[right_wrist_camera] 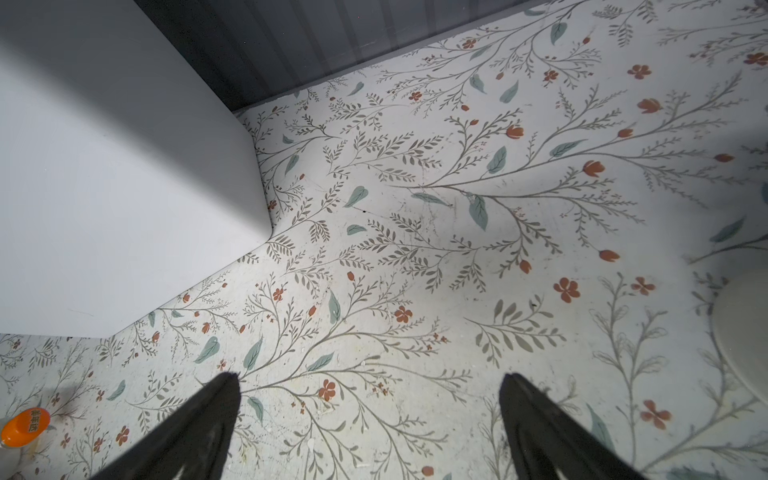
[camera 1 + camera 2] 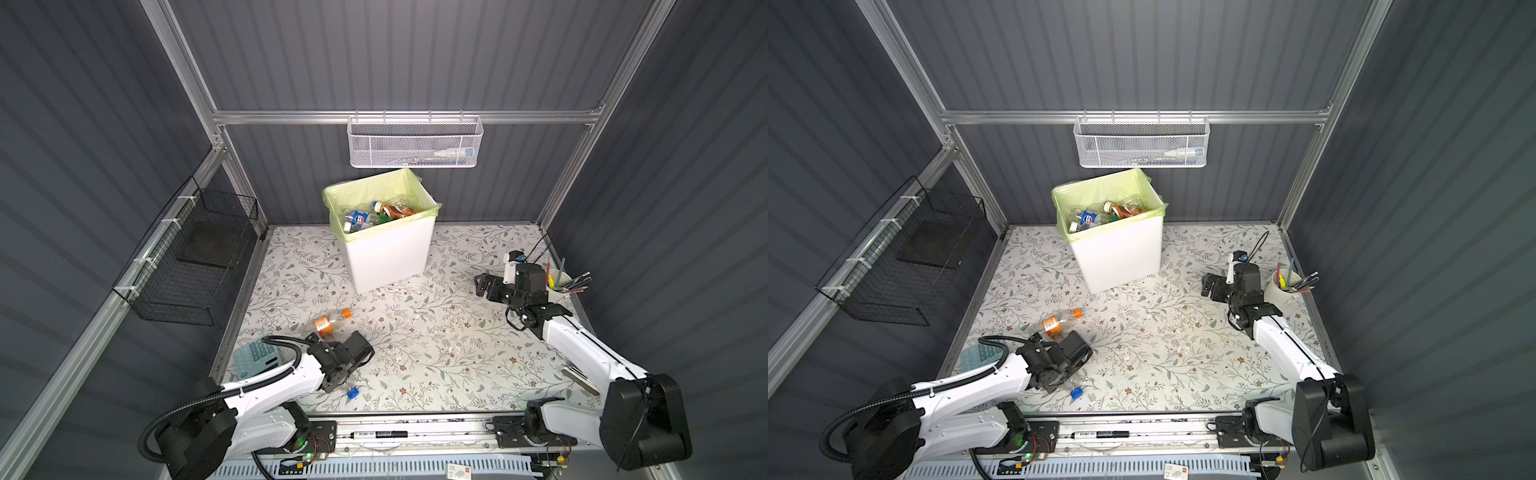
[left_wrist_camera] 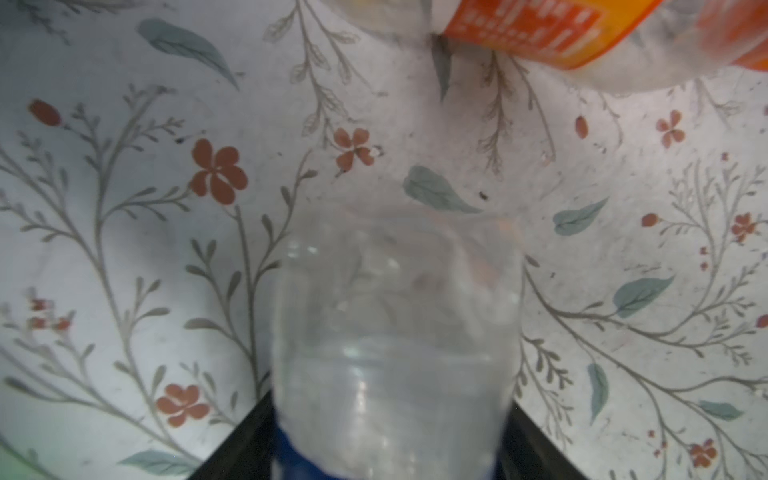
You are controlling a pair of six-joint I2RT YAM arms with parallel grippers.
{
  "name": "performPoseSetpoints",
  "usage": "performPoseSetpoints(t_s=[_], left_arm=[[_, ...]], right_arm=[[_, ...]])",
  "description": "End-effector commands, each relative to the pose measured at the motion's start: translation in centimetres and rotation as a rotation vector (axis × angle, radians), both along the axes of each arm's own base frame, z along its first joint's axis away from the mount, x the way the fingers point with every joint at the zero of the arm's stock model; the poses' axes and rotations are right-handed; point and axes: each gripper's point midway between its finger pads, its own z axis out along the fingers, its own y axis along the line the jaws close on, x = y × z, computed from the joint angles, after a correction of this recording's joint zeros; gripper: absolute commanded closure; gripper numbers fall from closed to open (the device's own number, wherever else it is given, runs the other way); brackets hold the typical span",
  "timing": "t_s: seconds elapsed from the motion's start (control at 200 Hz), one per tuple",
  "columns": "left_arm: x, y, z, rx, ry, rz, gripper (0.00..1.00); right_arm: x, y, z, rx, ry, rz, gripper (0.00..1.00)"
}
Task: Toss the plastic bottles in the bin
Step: 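Close the left gripper on the Pepsi bottle, then lift the Pepsi bottle with the left gripper over the bin and release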
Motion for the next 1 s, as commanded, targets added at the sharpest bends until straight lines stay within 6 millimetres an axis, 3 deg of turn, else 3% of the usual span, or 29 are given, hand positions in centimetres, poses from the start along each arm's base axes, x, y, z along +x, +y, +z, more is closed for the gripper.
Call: performPoseSetpoints(t_s=[0.0,0.13,0.28,0.405,0.51,0.655,0.785,0.886,0.996], left_arm=[[1.6,-2.2,0.4,-0.057,-0.051,-0.055,0.39],[2.7,-3.5,1.0,-0.08,-0.087,-0.098,0.5],[4.5,-5.1,3.2,-0.088,-0.16,-0.166,0.53],[6.7,-6.7,6.5,-0.08,-0.265,-0.252,0.56],[8.8,-8.1,10.4,-0.044,-0.384,-0.341,0.58],[12.1,-9.3,19.0,0.072,-0.633,-0.46,0.58],[13.6,-8.8,29.5,0.224,-0.912,-0.529,0.58],[13.0,-8.2,38.2,0.318,-1.171,-0.564,0.57],[10.5,-8.3,46.7,0.391,-1.481,-0.636,0.59]], right_arm=[[-0.5,-0.3,-0.7,-0.008,0.019,-0.01,0.01],[-0.5,-0.4,-0.6,-0.01,0.016,-0.012,0.01],[-0.5,-0.5,-0.5,-0.007,0.014,-0.012,0.01],[-0.5,-0.4,-0.4,-0.005,0.013,-0.012,0.01],[-0.6,-0.5,-0.2,-0.006,0.008,-0.015,0.01],[-0.5,-0.5,0.2,-0.001,-0.002,-0.014,0.01],[-0.4,-0.4,0.7,-0.003,-0.012,-0.01,0.01],[-0.3,-0.5,1.3,-0.01,-0.022,-0.012,0.01],[-0.3,-0.7,1.7,-0.013,-0.033,-0.018,0.01]])
